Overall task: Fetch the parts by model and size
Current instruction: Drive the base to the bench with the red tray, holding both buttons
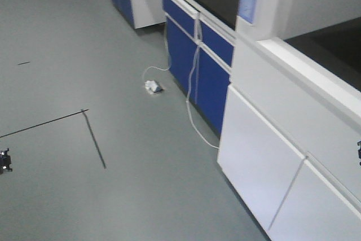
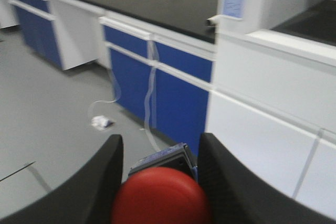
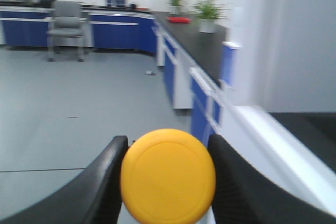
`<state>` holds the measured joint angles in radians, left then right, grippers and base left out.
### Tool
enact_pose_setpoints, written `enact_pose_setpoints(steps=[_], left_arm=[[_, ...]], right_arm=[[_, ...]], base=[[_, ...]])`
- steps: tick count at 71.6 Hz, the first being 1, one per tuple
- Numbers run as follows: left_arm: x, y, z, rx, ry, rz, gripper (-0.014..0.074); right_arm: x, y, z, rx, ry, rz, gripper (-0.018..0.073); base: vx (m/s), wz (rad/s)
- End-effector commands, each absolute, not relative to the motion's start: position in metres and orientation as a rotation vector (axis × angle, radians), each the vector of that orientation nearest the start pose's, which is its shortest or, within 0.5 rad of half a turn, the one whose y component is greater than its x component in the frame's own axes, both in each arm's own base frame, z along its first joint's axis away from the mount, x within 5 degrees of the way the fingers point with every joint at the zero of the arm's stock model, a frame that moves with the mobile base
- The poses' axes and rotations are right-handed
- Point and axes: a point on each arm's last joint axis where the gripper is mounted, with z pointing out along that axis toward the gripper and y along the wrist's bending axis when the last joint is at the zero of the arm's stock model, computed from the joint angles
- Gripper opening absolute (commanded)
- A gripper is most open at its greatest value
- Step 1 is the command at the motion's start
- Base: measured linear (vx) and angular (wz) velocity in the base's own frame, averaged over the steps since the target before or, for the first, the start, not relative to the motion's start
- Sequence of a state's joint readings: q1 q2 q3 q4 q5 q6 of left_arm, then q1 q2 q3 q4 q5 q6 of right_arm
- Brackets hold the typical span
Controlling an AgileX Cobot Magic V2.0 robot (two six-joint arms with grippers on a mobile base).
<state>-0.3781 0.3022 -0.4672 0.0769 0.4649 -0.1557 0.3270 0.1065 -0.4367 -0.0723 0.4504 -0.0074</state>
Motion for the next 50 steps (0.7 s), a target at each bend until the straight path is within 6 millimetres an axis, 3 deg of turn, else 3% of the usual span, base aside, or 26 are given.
enact_pose_setpoints(steps=[1, 23, 50], left_arm=[[0.0652, -0.0233, 0.3245, 0.226, 1.673, -0.328, -0.0007], [0.0651, -0.0233, 0.3246, 0.226, 1.672, -0.328, -0.0007], [0.0651, -0.0233, 0.3246, 0.226, 1.672, -0.328, -0.0007]], right_arm=[[0.0324, 0.0082, 0.3258, -0.285, 1.475, 0.171, -0.001], [0.0324, 0.0082, 0.3258, -0.286, 1.474, 0.17, -0.001], [0.0324, 0.0082, 0.3258, -0.286, 1.474, 0.17, -0.001]], base=[[-0.03, 0.88], [0.0, 0.77], [0.12, 0.24]])
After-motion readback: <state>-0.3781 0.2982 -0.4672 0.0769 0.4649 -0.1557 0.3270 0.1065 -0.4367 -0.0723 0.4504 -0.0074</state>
